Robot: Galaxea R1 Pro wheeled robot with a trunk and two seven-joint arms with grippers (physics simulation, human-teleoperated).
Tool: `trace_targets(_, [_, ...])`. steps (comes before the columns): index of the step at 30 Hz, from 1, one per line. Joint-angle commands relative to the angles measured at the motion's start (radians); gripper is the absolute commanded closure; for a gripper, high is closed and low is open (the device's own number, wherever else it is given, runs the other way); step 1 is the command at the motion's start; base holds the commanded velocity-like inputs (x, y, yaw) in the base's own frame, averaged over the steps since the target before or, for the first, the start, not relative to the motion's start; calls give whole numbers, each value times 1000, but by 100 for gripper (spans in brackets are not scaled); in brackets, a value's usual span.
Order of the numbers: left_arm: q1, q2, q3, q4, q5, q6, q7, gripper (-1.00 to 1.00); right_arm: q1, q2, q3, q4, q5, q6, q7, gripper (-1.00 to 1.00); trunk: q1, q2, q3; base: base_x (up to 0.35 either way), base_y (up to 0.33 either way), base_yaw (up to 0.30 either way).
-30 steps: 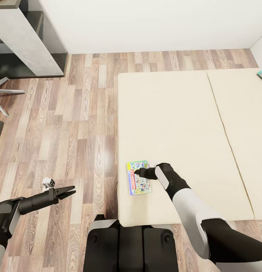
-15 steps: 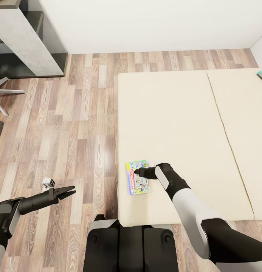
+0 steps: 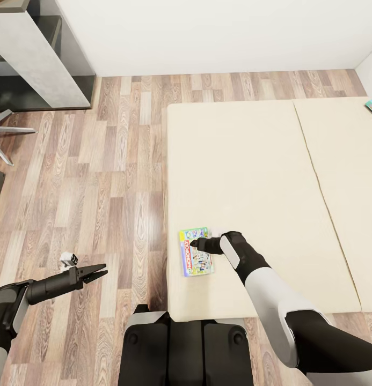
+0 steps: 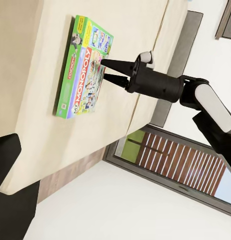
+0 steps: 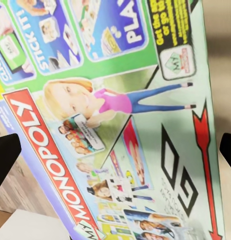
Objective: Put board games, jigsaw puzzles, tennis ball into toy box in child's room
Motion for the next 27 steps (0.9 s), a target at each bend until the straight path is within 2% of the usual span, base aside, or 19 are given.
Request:
trace_targets(1, [0, 0, 0, 0, -1, 11, -4, -100, 0, 0, 0, -1, 3, 4, 2, -100, 1, -2, -1, 0, 0, 0])
trace_targets(27, [0, -1, 0, 0, -1, 11, -4, -100, 0, 0, 2, -3, 3, 1, 2, -100, 1, -2, -1, 0, 0, 0])
